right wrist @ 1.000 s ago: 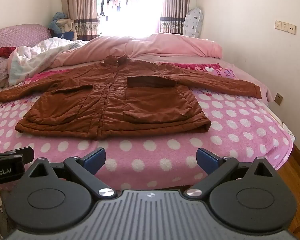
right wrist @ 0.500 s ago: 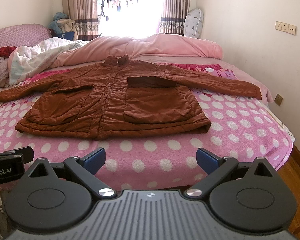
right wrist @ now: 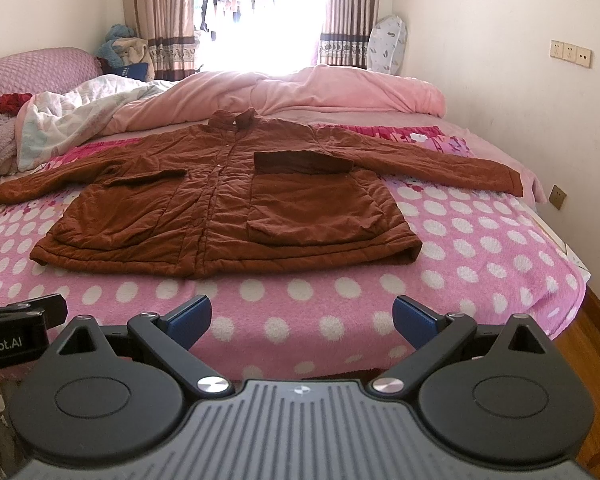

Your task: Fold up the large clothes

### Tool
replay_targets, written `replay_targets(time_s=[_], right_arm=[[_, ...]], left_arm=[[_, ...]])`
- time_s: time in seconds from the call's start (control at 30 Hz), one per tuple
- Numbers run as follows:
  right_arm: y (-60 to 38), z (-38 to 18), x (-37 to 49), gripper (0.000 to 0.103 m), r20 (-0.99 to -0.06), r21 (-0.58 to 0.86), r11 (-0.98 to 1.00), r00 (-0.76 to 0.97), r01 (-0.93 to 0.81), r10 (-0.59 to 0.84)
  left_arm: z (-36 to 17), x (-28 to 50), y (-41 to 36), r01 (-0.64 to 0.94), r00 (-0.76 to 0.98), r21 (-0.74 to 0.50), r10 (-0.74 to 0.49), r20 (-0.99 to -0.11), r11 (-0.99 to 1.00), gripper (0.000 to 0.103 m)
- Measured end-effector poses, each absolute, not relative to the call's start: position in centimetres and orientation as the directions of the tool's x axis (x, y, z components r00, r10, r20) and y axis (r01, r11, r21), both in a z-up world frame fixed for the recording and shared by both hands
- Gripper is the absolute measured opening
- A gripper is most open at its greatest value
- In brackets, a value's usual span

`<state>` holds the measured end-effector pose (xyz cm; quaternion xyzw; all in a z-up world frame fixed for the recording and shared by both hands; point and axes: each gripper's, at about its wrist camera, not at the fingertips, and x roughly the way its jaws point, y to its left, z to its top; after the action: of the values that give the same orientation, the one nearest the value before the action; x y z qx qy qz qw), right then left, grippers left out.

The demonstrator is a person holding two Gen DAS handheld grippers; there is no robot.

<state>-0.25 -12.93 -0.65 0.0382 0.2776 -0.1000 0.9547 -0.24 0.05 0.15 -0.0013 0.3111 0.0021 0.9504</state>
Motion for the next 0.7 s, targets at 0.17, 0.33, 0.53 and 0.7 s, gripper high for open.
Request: replay_targets(time_s=[0.17,0.33,0.53,0.7], right_arm=[[-13.01,-0.79,-0.29,0.103,-0.538,0.018,0.977,0.826,0.211,-0.169],[-12.90,-0.70,-0.22,0.103,-0.539,0.019,0.977,0.825,0.211,-0.168],[-12.91,-0.75,-0.22,0.103,-0.539,0.018,0.977,0.825,0.213,-0.170],[-12.92,-0.76,-0.22,0.103,-0.539,0.018,0.977,0.825,0.211,-0.168]], left_arm=[[0.14,-0.24,0.02,-0.005,0.806,0.000,0.004,-0.592,1.000,0.096],[0.11,-0.25,0.02,-0.005,0.806,-0.001,0.004,-0.592,1.000,0.096],[-0.01,-0.26,0.04,-0.005,0.804,-0.001,0.003,-0.594,1.000,0.096],[0.01,-0.23,0.04,-0.005,0.804,-0.002,0.003,-0.595,1.000,0.096]])
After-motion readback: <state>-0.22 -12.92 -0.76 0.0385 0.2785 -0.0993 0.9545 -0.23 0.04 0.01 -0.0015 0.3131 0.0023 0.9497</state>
